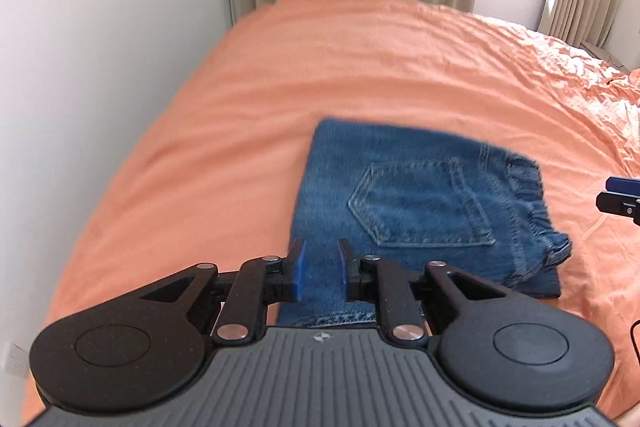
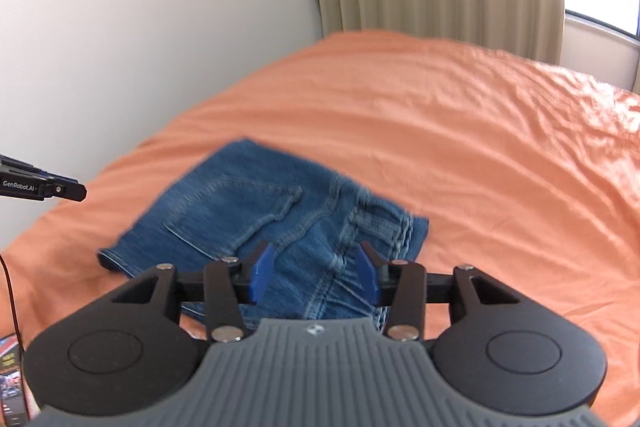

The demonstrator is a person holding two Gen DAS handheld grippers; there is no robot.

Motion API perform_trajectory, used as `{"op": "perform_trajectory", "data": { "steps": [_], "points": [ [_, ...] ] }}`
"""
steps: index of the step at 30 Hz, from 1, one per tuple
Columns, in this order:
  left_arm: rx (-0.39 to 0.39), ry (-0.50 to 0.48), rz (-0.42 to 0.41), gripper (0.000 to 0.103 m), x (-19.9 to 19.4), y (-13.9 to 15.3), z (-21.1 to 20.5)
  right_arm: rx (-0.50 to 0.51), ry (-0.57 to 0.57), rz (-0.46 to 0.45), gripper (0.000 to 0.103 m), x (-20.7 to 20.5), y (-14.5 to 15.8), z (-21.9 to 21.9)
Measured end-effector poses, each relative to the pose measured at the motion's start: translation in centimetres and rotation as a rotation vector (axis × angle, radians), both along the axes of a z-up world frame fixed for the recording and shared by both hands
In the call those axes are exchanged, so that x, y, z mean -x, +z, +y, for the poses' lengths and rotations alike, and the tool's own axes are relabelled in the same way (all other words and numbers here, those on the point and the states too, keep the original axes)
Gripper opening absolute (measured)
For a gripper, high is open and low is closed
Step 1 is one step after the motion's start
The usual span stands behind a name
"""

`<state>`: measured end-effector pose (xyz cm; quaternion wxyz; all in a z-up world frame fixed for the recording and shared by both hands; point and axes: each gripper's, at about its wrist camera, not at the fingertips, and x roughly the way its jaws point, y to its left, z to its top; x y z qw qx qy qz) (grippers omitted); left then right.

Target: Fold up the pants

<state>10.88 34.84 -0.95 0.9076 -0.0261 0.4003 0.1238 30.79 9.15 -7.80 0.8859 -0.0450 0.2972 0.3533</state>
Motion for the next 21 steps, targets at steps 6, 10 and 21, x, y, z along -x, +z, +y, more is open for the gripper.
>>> {"op": "perform_trajectory", "data": {
  "steps": [6, 10, 21],
  "points": [
    [-0.112, -0.024, -0.15, 0.049, 4.3, 9.2, -4.3, -0.049, -0.033, -0.095, 0.064, 4.6, 7.3, -3.5],
    [-0.236, 0.01, -0.303, 0.094, 8.1, 13.8, -8.8, -0.091, -0.059, -0.182, 0.08, 9.2, 10.8, -6.9],
    [-0.269, 0.044, -0.469, 0.103, 15.5, 11.9, -18.9, -0.11, -0.141, -0.361, 0.081, 21.4, 9.4, -13.0]
  ]
}}
